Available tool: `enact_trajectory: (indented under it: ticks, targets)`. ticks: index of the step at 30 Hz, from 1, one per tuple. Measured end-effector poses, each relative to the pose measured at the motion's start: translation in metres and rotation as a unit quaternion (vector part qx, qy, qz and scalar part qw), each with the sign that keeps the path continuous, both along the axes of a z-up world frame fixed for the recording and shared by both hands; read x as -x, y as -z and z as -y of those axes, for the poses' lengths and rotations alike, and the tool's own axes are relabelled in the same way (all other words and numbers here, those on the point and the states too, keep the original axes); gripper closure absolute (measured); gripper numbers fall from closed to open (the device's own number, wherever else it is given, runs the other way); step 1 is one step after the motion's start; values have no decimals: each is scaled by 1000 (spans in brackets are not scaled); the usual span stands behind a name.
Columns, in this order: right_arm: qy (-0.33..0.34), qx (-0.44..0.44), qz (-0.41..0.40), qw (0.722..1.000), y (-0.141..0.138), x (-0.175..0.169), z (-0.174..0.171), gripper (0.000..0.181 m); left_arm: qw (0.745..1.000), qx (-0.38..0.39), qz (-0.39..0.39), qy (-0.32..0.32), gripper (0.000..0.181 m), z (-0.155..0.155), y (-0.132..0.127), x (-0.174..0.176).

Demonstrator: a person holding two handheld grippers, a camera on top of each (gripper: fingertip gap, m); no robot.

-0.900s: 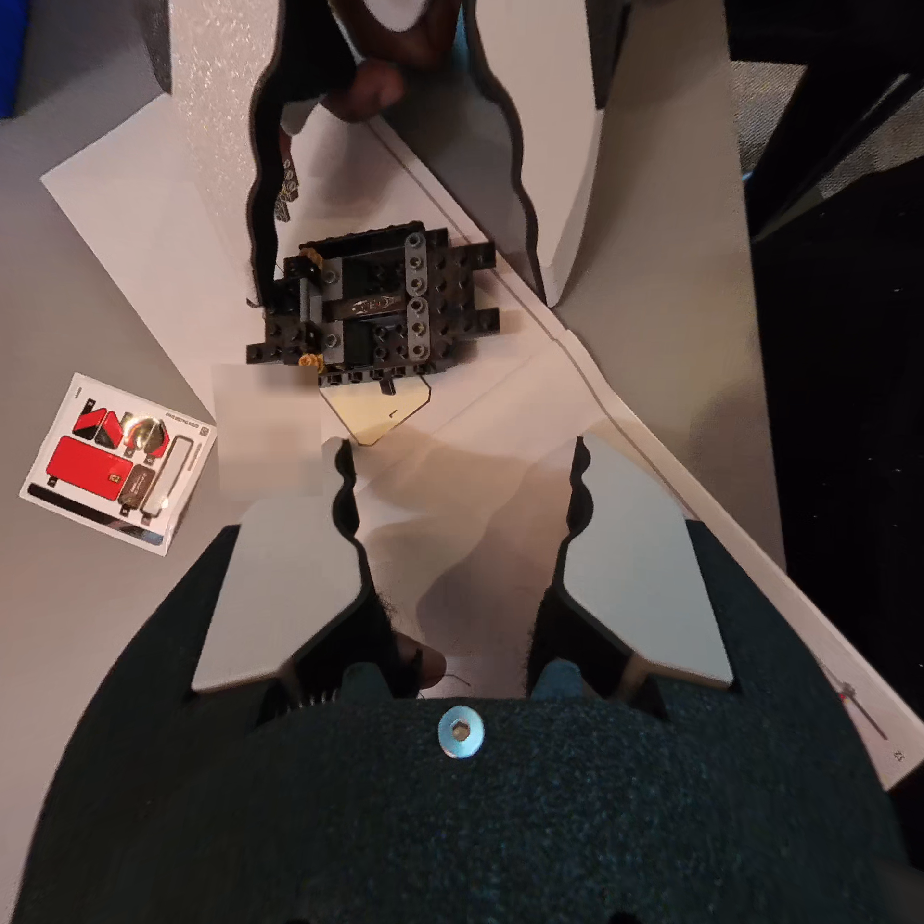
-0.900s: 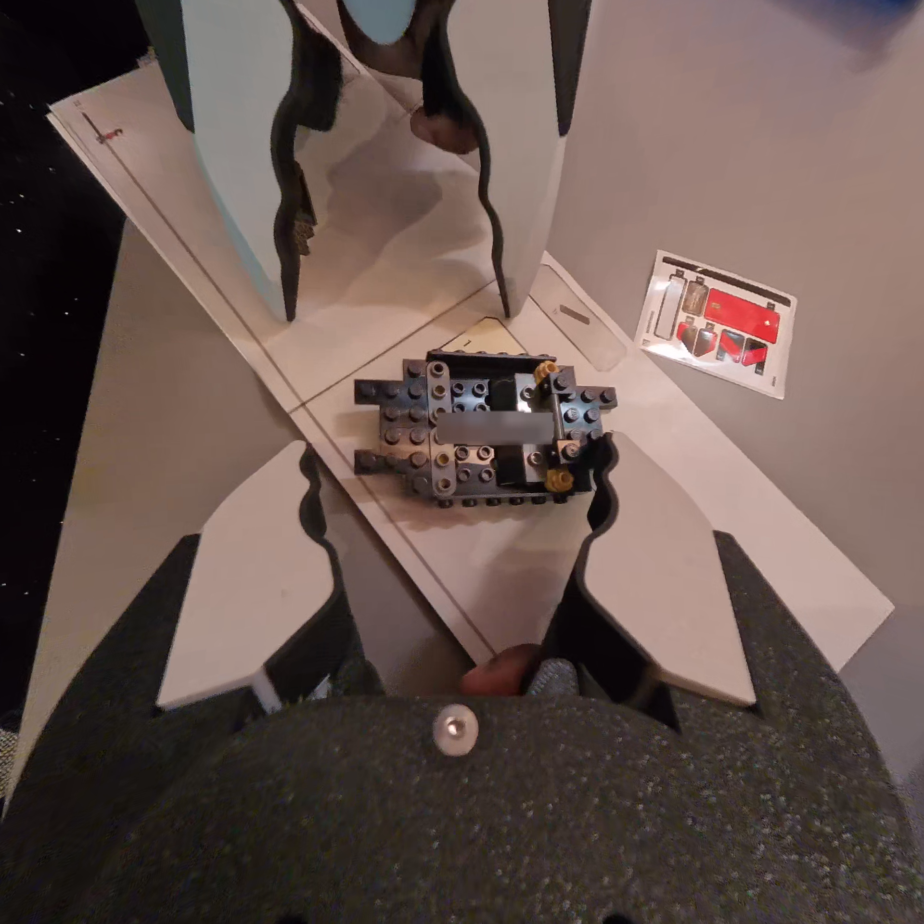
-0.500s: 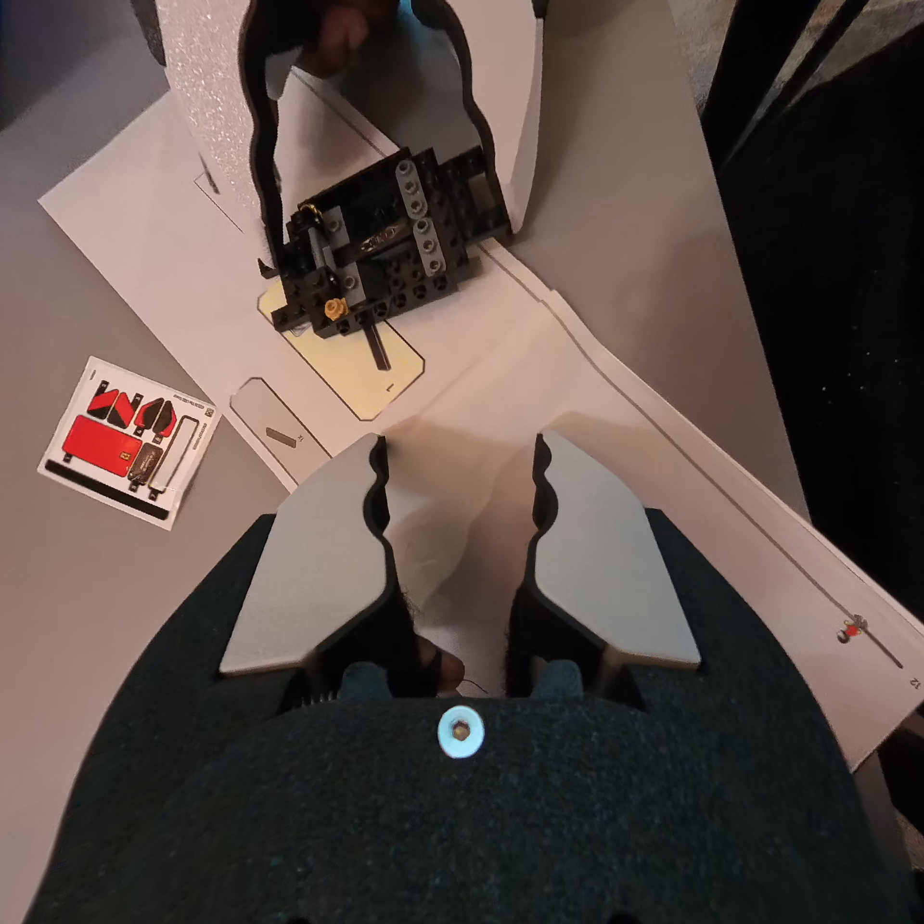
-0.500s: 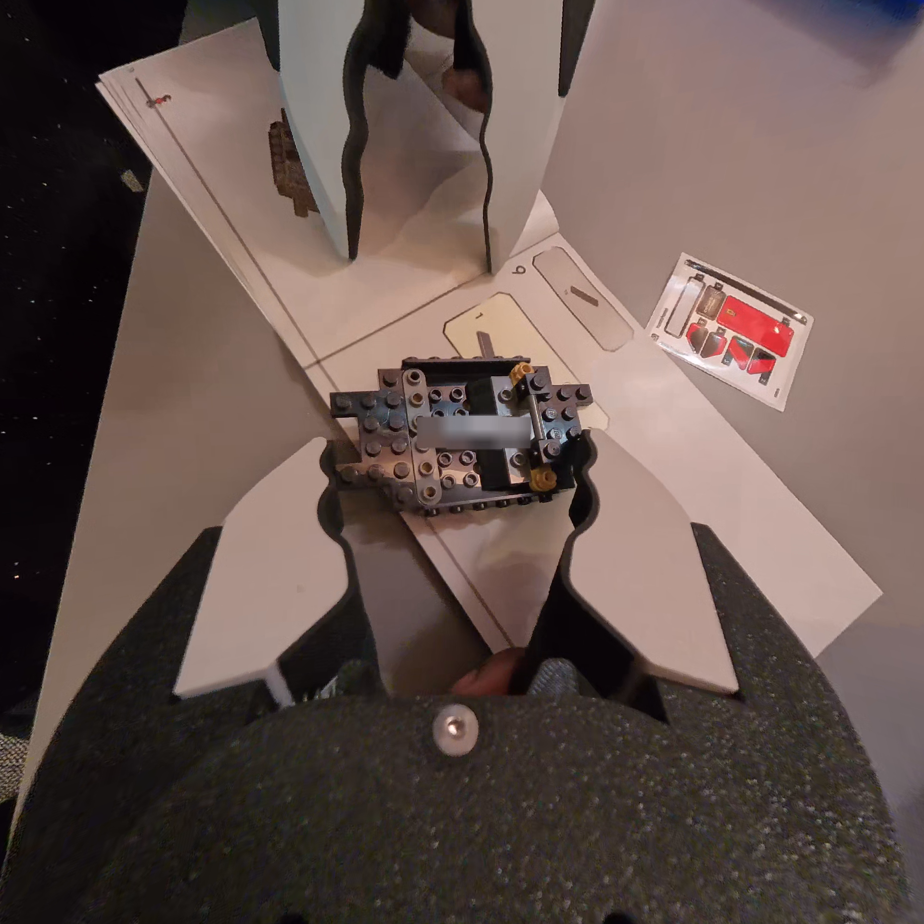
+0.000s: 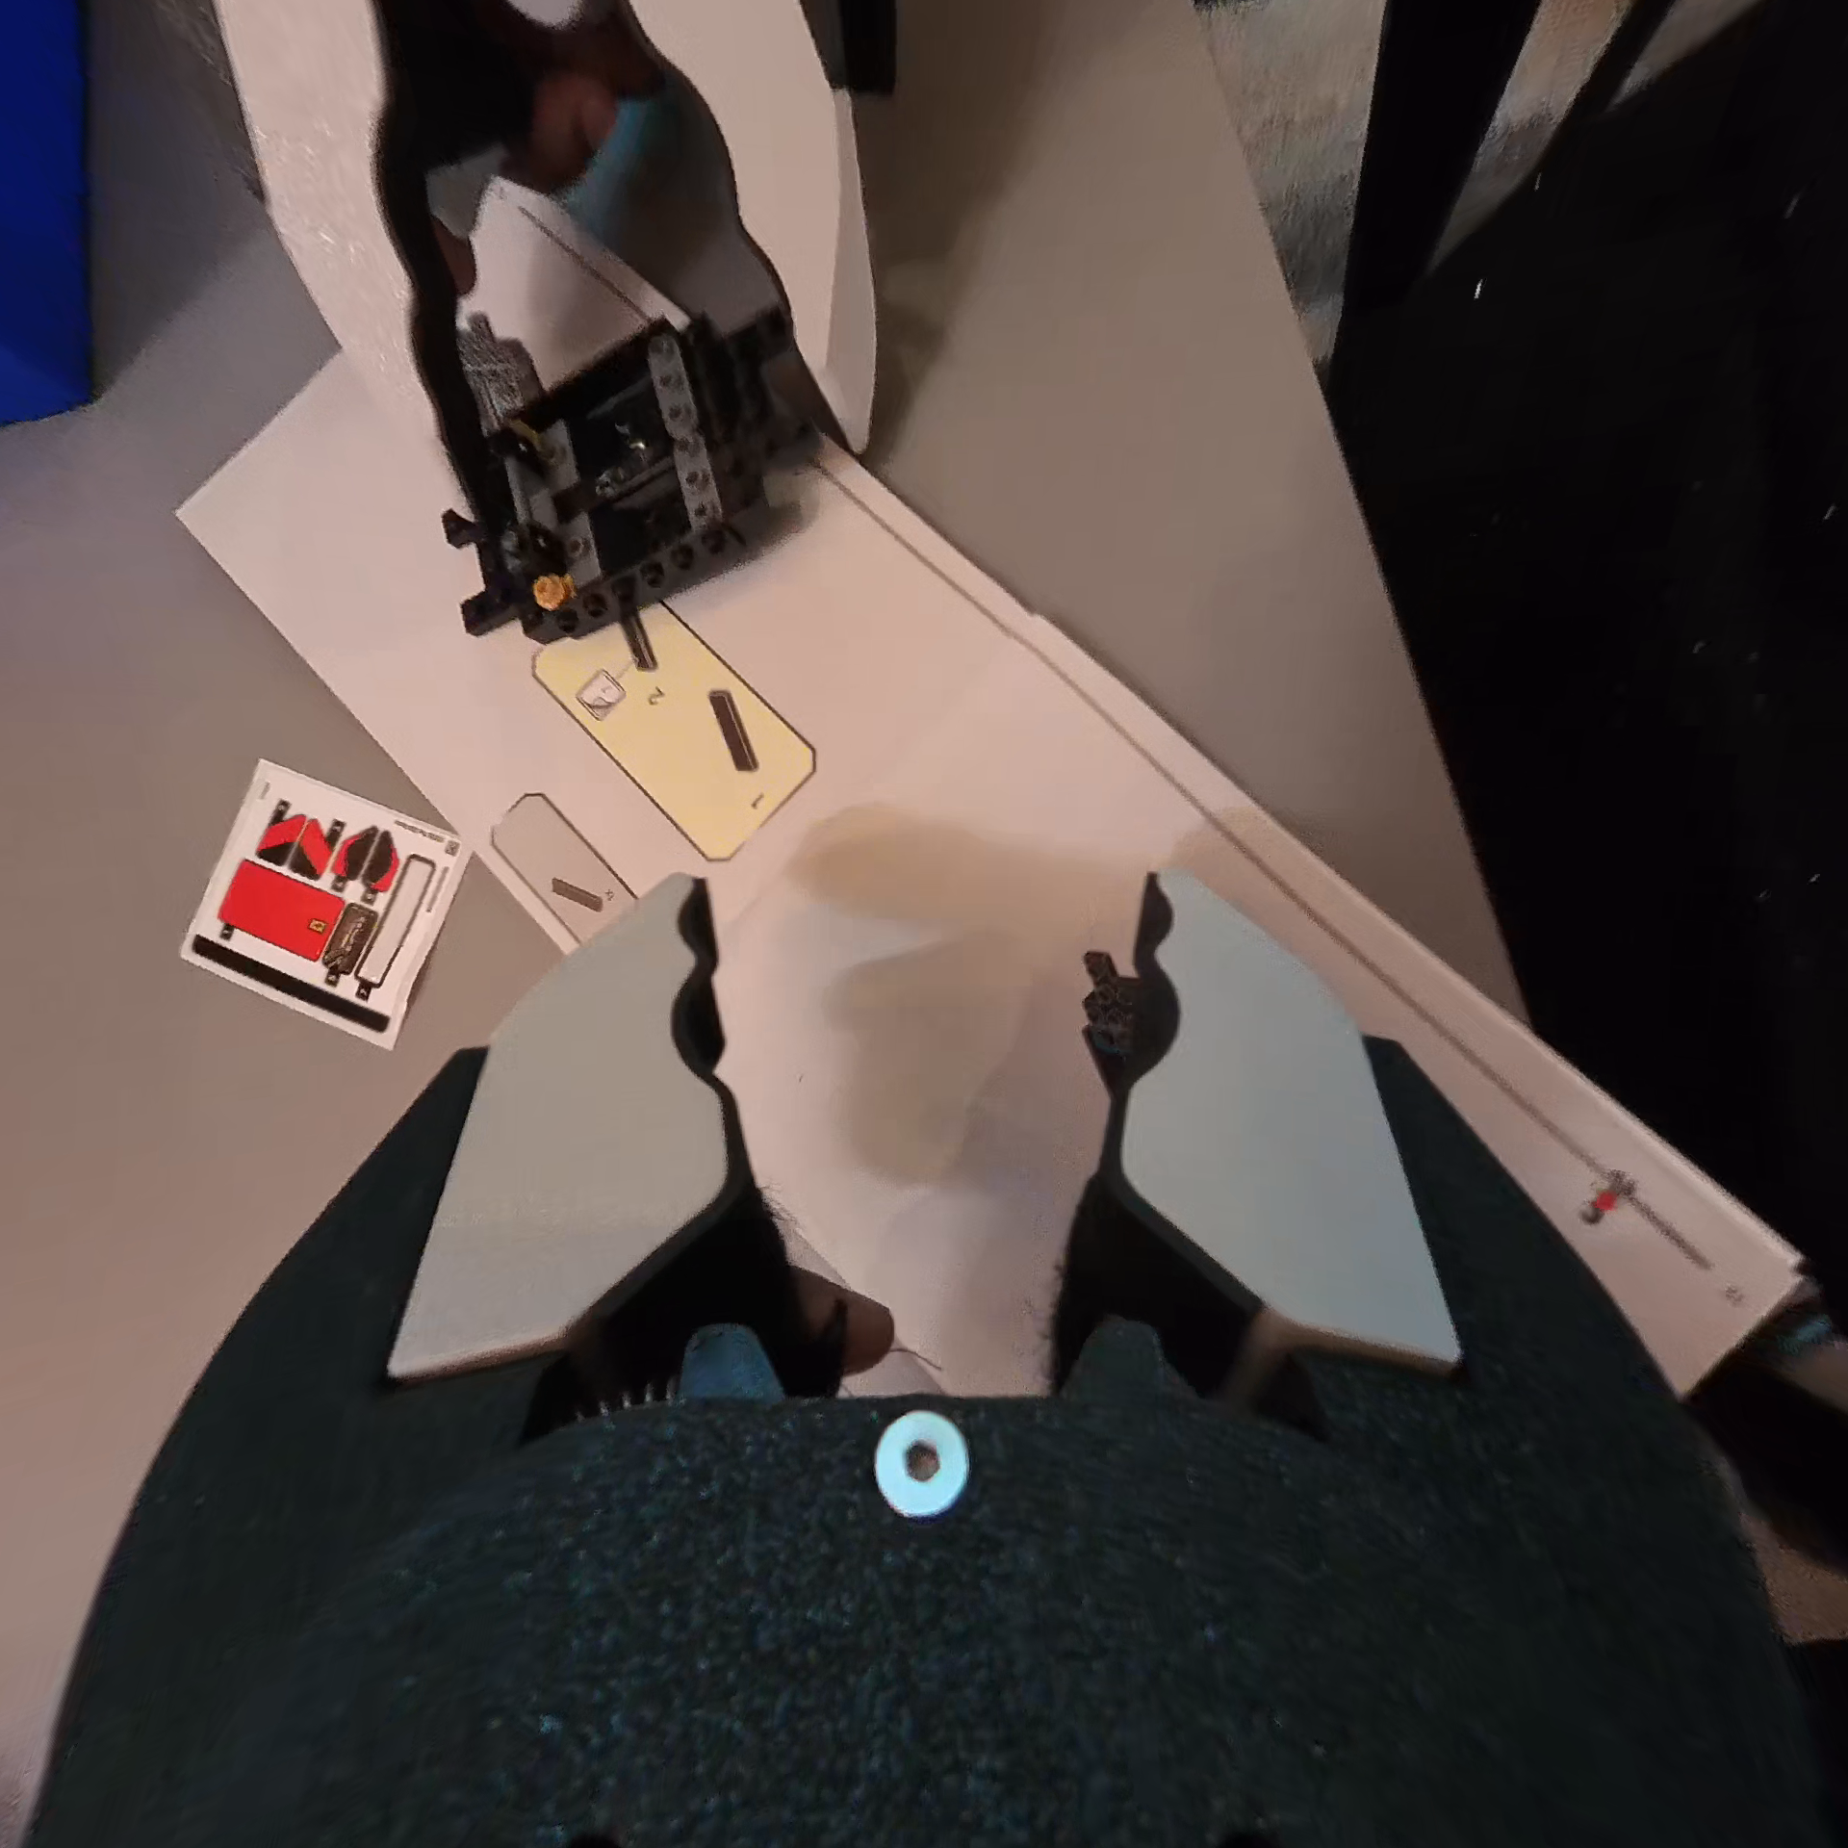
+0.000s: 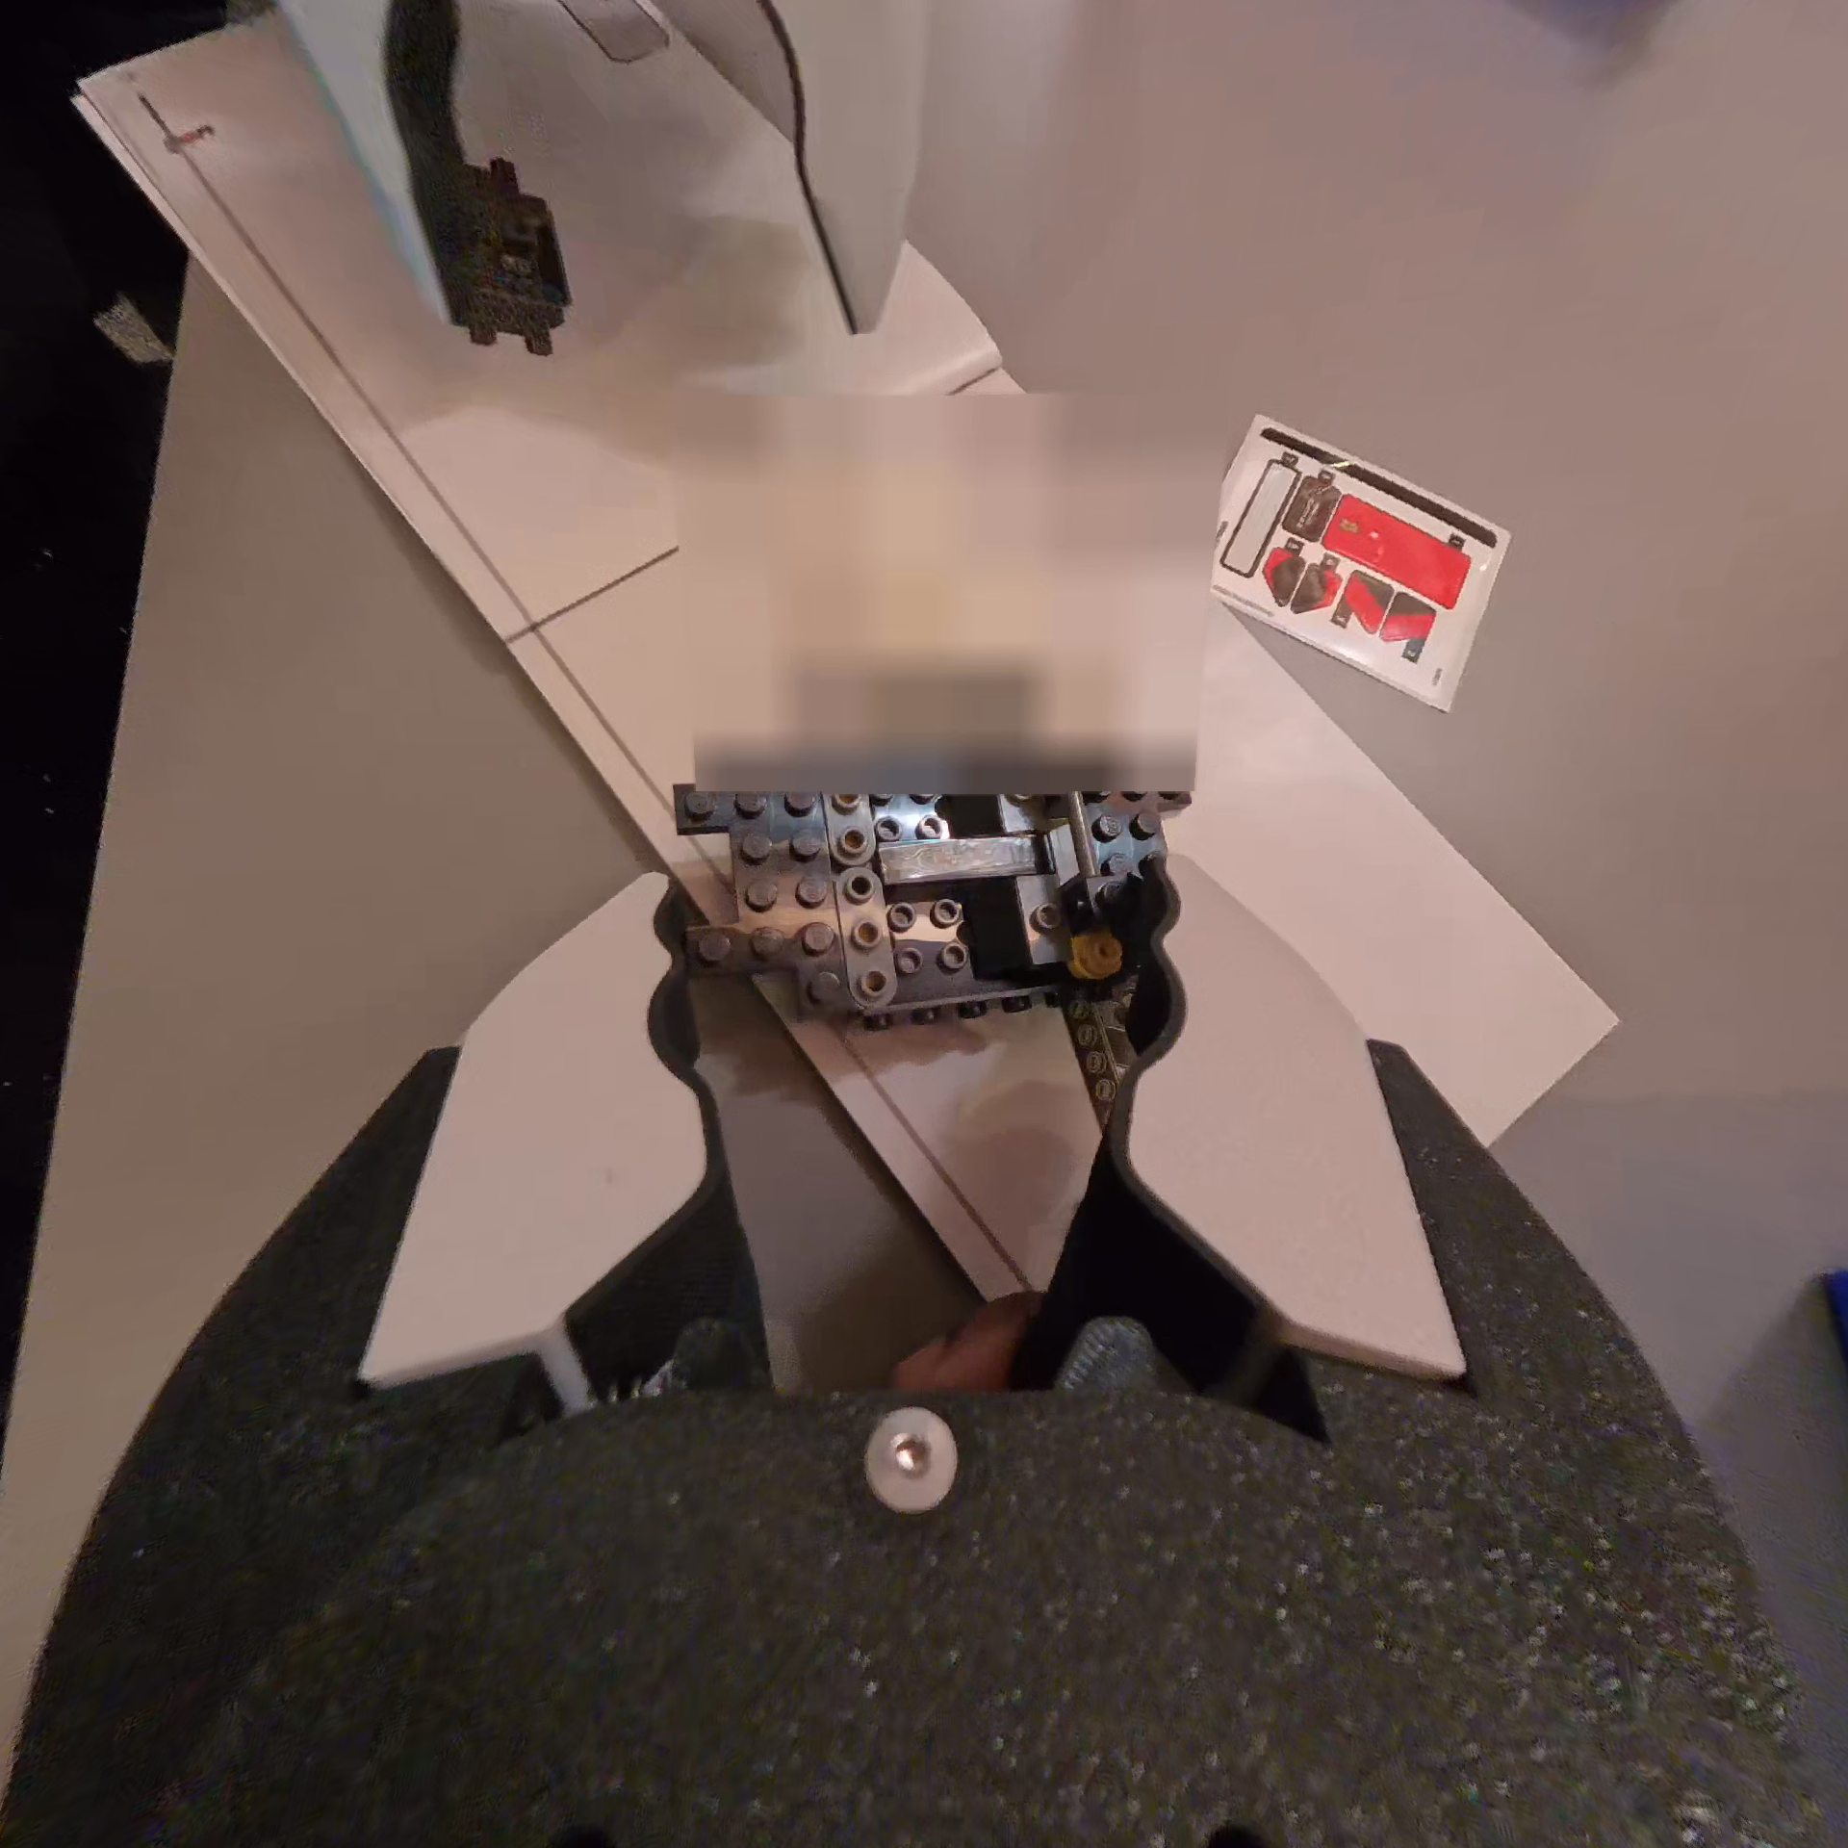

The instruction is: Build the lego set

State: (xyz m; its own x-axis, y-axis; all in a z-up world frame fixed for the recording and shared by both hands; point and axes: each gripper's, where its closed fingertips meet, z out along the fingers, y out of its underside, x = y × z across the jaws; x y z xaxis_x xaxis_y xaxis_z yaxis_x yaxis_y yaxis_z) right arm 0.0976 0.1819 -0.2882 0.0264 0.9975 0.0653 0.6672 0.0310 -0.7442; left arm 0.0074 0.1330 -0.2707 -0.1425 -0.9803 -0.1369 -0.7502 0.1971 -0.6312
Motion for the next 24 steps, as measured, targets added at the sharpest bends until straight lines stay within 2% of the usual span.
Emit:
enact_trajectory:
  ticks: [3,6,10,12,15,17,20,22,24]
  targets:
    - [-22,35,-36,999,-10,5,11,88,1000,9,10,-25,95,-5,-6,0]
    - [-4,58,-54,997,-21,7,11,78,999,15,8,-47,97,-10,-5,1]
    - [27,56,-23,998,-25,11,13,70,999,4,-10,-45,107,-8,1,0]
    - [31,53,-2,998,-24,17,19,65,999,-1,-22,-32,102,-5,7,-2]
    - [71,40,42,996,-14,19,14,64,999,-11,-28,-35,98,-9,13,-4]
    - [65,33,60,996,-9,16,14,64,999,-1,-19,-41,97,-9,12,-8]
    - [51,2,87,995,-3,4,4,68,996,4,-13,-90,96,-17,9,-16]
    - [43,2,94,995,-4,-1,-6,67,988,-3,-36,-150,91,-27,8,-19]
    - [31,25,89,995,-8,3,-12,64,982,-14,-55,-183,80,-30,6,-21]
